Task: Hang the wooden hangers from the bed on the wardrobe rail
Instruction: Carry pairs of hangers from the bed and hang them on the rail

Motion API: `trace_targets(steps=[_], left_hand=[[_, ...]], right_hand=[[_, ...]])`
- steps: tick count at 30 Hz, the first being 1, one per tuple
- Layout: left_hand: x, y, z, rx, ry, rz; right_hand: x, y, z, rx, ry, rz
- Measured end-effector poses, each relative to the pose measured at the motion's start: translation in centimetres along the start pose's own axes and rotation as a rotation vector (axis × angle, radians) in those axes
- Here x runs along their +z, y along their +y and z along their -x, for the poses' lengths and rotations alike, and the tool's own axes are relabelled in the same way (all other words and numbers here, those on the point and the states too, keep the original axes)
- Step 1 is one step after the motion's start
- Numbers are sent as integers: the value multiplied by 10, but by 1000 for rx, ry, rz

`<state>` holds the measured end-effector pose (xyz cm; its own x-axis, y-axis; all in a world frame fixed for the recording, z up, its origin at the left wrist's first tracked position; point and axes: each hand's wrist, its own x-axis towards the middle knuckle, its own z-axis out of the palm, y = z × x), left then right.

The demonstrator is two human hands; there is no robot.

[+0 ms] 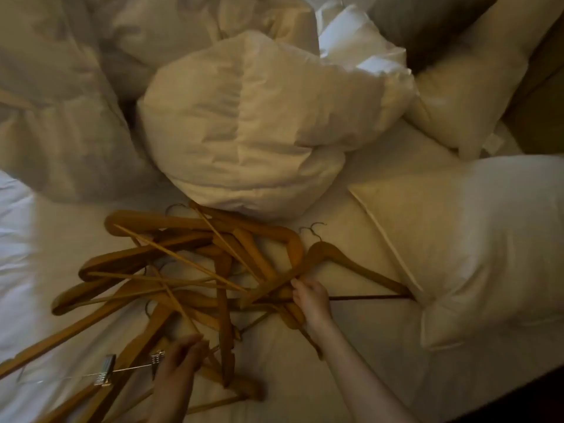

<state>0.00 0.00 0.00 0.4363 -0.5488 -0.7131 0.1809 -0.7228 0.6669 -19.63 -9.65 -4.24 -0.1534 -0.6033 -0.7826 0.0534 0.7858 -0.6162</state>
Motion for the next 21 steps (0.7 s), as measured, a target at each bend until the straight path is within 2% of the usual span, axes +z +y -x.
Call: trace_targets(steps=[11, 16, 21], left_hand=[[41, 53, -48, 243, -200, -100], [74, 90, -92, 377, -341, -231], [106, 115, -132, 486, -432, -447]], right_hand=[[24, 4, -27, 118, 12, -207], [17, 0, -27, 137, -22, -389], [18, 2, -28, 134, -18, -413]])
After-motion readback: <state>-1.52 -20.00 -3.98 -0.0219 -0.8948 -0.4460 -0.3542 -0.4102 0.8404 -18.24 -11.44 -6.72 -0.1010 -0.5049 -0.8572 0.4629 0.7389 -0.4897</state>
